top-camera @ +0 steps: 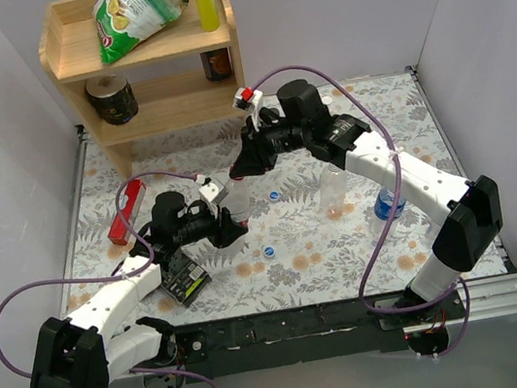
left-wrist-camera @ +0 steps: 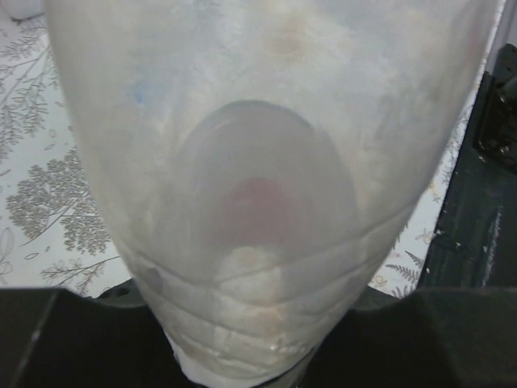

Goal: Screw on the bottle caps

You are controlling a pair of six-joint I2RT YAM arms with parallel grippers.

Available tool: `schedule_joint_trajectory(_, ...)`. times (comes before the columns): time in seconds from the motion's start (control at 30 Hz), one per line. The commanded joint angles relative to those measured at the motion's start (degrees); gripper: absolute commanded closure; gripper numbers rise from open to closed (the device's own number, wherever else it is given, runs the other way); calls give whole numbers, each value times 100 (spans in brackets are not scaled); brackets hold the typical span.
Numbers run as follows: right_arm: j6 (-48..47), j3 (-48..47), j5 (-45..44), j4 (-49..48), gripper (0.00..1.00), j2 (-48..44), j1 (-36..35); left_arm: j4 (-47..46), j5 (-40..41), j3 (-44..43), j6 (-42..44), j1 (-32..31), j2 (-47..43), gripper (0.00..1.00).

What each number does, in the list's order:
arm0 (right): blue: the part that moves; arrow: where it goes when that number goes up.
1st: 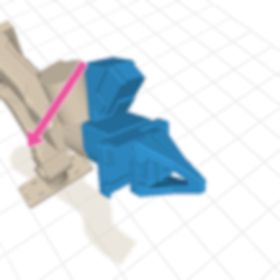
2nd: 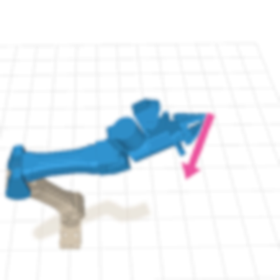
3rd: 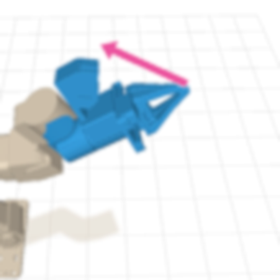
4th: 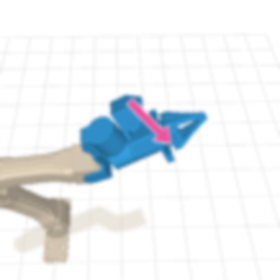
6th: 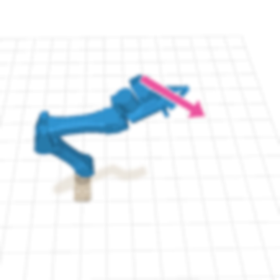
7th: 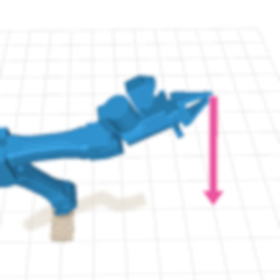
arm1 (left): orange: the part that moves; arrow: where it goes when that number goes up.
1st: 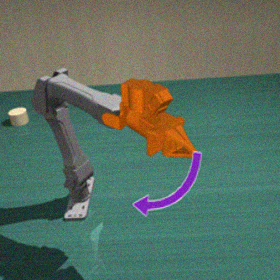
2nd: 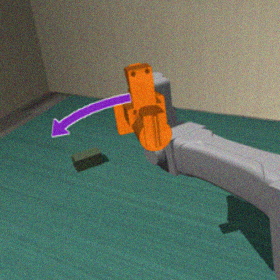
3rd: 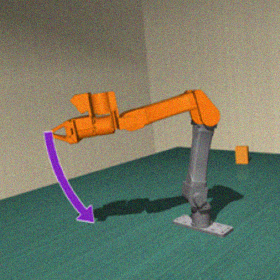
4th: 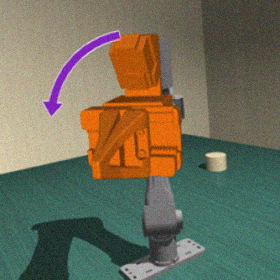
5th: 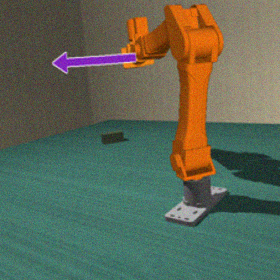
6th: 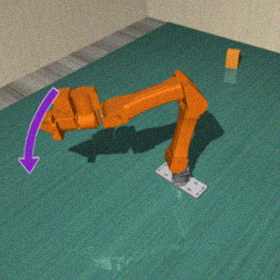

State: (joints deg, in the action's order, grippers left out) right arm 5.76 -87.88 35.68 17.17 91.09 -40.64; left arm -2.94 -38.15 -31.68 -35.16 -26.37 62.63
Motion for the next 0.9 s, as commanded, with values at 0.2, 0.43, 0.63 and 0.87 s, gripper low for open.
schedule_joint_trajectory(0.2, 144, -63, -47, -46, 46, 40, 47, -330, -16, -295, -9, 79, -164, 100)
schedule_joint_trajectory(0.43, 382, 104, 1177, -670, 44, 93, 504, -391, -447, -224, -158, 141, -128, 100)
schedule_joint_trajectory(0.63, 707, 297, 1951, -1391, 43, 49, 531, -365, -843, -251, -202, 150, -49, 100)
schedule_joint_trajectory(0.87, 839, 254, 2074, -1637, 42, 146, 531, -304, -1159, -321, -167, 150, 39, 100)
